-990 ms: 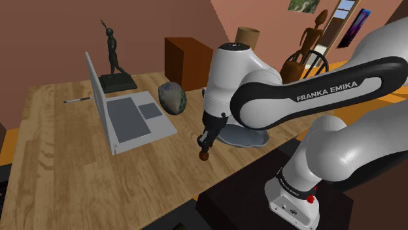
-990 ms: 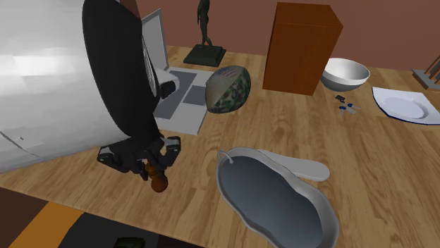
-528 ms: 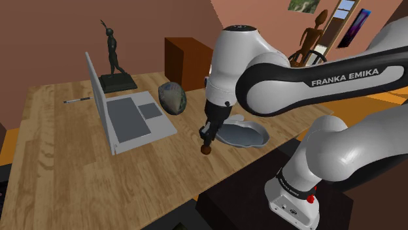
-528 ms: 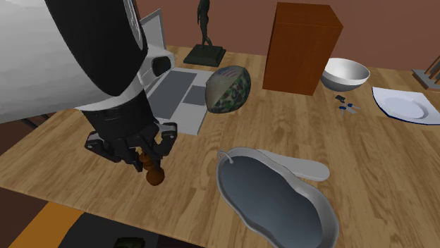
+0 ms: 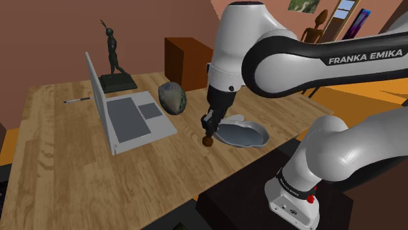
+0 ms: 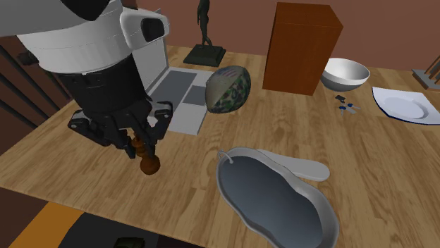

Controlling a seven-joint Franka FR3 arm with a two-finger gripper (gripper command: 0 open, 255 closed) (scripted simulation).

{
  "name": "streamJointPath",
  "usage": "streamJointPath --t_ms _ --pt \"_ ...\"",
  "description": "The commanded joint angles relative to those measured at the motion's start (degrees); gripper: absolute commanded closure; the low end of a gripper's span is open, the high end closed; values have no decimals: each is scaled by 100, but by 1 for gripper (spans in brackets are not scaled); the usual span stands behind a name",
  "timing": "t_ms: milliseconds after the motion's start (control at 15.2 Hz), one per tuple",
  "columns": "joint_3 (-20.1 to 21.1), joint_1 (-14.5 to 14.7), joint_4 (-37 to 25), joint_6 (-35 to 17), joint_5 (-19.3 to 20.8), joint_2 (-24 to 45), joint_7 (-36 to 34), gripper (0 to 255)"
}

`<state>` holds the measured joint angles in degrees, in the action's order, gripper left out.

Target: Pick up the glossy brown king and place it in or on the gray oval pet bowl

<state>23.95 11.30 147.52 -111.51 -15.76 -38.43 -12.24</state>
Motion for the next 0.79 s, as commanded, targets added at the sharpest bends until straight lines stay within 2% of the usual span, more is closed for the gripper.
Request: streamJointPath --t_ms 0,330,726 --pt "-22 -3 -91 118 17 -26 -9 255" --pt "-719 -182 341 372 334 -620 689 255" --pt "-1700 -401 636 611 1007 -1079 1437 255"
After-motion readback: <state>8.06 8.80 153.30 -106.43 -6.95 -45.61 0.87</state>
